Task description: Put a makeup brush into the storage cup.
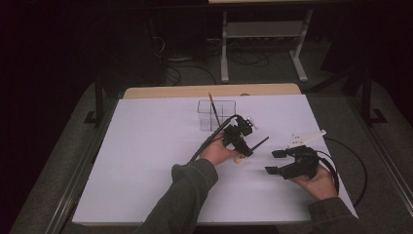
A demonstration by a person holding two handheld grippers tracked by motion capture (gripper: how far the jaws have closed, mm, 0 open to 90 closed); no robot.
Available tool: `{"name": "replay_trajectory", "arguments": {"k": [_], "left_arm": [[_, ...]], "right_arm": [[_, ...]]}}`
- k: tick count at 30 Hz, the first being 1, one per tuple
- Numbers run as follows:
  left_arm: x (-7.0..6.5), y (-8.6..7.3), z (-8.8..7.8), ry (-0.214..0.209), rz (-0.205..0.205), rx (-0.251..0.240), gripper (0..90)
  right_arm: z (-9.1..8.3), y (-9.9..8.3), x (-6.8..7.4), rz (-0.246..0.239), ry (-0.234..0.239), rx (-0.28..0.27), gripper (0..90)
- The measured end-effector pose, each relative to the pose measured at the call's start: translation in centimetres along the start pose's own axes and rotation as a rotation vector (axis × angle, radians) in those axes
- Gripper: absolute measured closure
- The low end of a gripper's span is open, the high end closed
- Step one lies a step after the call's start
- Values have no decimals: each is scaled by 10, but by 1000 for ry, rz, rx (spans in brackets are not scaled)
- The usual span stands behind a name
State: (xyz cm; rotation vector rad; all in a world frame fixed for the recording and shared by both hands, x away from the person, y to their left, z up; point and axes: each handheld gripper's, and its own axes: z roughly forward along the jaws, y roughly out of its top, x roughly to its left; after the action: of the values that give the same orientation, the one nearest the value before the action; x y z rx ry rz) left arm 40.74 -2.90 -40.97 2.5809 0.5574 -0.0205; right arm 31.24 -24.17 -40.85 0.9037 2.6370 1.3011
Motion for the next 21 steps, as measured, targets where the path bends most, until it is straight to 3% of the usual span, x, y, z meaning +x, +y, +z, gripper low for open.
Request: {"name": "replay_trajectory", "arguments": {"k": [21], "left_arm": [[-2, 0, 10, 15, -3, 43, 661]], "right_arm": [[0, 0, -1, -2, 1, 2, 274]]}}
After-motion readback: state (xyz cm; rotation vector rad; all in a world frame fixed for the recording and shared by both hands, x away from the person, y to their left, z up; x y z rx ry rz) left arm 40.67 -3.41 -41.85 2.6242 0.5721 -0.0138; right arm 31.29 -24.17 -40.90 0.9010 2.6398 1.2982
